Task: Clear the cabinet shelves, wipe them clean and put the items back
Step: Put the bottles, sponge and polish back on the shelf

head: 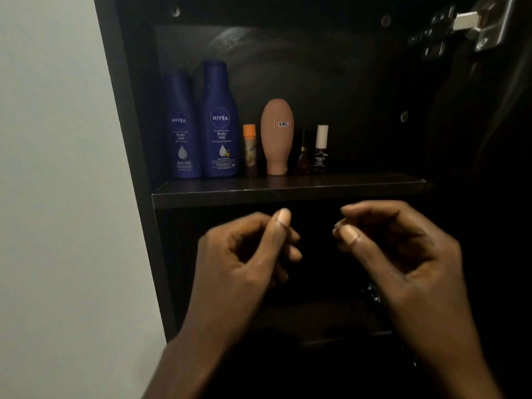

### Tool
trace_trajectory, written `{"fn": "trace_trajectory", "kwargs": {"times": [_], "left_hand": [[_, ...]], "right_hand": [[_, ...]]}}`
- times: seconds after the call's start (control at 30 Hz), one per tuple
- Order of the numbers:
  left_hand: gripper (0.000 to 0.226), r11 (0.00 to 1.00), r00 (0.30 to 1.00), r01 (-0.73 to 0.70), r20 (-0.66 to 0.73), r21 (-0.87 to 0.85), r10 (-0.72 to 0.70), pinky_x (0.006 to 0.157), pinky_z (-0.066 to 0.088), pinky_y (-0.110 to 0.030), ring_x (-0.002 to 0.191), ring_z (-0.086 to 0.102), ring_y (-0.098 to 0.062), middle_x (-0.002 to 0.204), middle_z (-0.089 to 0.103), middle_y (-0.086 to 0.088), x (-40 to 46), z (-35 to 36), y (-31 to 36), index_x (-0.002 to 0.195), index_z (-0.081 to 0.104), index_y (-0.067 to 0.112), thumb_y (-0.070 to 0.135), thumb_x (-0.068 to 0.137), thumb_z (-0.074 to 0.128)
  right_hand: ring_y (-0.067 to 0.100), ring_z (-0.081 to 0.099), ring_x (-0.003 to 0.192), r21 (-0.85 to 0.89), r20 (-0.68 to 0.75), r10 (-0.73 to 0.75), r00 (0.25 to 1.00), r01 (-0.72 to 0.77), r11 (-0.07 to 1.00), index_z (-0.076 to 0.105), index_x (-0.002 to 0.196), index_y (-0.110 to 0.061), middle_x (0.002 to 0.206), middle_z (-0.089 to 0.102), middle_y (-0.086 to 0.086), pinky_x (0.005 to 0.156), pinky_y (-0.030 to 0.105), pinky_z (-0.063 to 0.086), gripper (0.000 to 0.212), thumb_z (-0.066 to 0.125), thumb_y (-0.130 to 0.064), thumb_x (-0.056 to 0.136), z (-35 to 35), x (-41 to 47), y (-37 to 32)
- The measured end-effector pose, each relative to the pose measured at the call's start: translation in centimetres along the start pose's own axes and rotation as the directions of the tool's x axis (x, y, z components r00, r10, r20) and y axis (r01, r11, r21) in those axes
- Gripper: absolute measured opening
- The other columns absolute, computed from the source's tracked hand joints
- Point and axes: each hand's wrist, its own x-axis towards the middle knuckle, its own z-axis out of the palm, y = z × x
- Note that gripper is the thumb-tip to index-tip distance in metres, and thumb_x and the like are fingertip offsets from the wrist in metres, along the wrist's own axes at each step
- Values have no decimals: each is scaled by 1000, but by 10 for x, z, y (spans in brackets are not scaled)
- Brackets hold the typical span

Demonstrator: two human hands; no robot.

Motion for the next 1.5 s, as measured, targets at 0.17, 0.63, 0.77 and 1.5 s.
{"fn": "trace_trajectory", "kwargs": {"times": [0.17,0.63,0.77,1.5], "left_hand": [[26,975,972,224,80,-5,-223,54,50,-20,57,65,-15,72,72,-5,-56,8,-49,83,73,13,29,94,55],[31,582,603,695,100,421,-792,64,52,-25,59,66,-3,67,72,10,-229,12,-199,73,71,22,41,94,59],[22,527,590,643,79,556,-803,58,42,-7,66,63,10,65,67,25,-265,10,-233,70,69,26,37,89,67],[31,524,225,211,481,825,-847,94,50,-33,109,65,-24,118,70,3,-406,32,-300,111,72,30,25,81,65]], "right_hand": [[12,70,88,55,179,246,953,-260,964,70,98,-24,93,72,-1,74,20,55,16,69,-22,82,9,-48,38],[11,61,65,-319,397,813,425,-767,557,70,90,-18,71,65,0,67,30,55,6,71,-13,86,13,-218,204],[11,62,60,-432,376,864,334,-762,482,69,88,-18,65,66,-2,65,30,54,9,73,-12,83,10,-258,240],[21,68,95,-789,540,836,93,-291,542,70,87,-21,90,74,0,87,35,50,15,65,-20,72,36,-409,294]]}}
